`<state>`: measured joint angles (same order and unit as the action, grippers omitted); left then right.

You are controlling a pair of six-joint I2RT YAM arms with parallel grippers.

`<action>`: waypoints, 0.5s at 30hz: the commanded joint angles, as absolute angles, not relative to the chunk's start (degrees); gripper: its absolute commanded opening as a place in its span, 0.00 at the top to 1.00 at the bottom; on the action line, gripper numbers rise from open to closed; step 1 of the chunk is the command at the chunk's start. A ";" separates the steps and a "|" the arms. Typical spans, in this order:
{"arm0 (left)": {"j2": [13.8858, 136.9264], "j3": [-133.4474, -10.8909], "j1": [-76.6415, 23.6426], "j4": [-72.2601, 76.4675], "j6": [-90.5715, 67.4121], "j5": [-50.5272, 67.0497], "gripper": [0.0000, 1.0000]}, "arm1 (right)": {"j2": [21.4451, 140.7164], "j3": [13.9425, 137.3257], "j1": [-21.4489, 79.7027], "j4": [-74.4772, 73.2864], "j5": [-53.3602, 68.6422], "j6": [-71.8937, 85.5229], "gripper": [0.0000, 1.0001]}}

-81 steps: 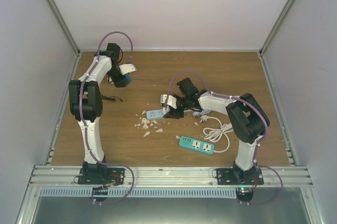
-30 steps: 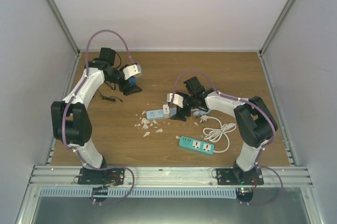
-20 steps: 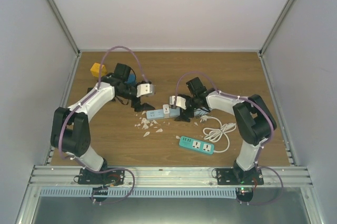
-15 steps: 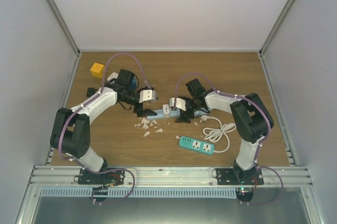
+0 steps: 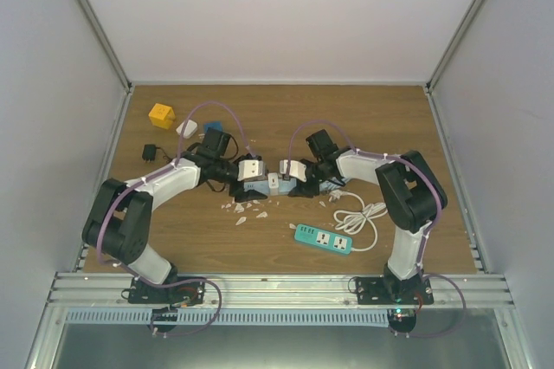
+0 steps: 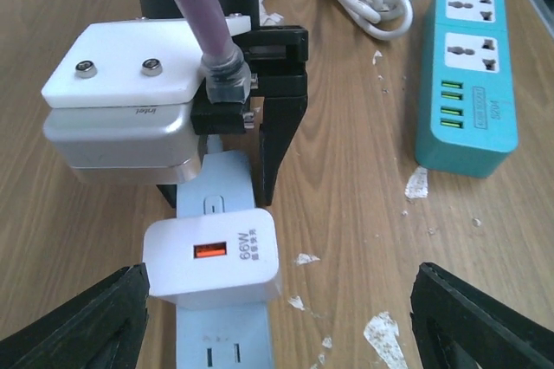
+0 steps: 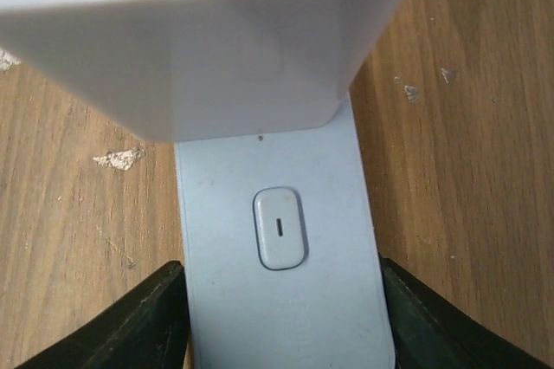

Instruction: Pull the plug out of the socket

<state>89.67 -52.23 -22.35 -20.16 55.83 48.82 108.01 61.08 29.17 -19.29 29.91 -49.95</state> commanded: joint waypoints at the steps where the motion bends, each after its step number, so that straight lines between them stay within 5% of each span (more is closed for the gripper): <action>1: 90.77 -51.20 -24.11 -12.22 53.17 46.90 0.17 | 108.53 62.42 29.27 -19.74 32.42 -47.37 0.47; 15: 94.22 -50.07 -26.11 -7.50 51.73 41.48 0.20 | 107.56 60.29 32.70 -17.00 30.37 -43.71 0.58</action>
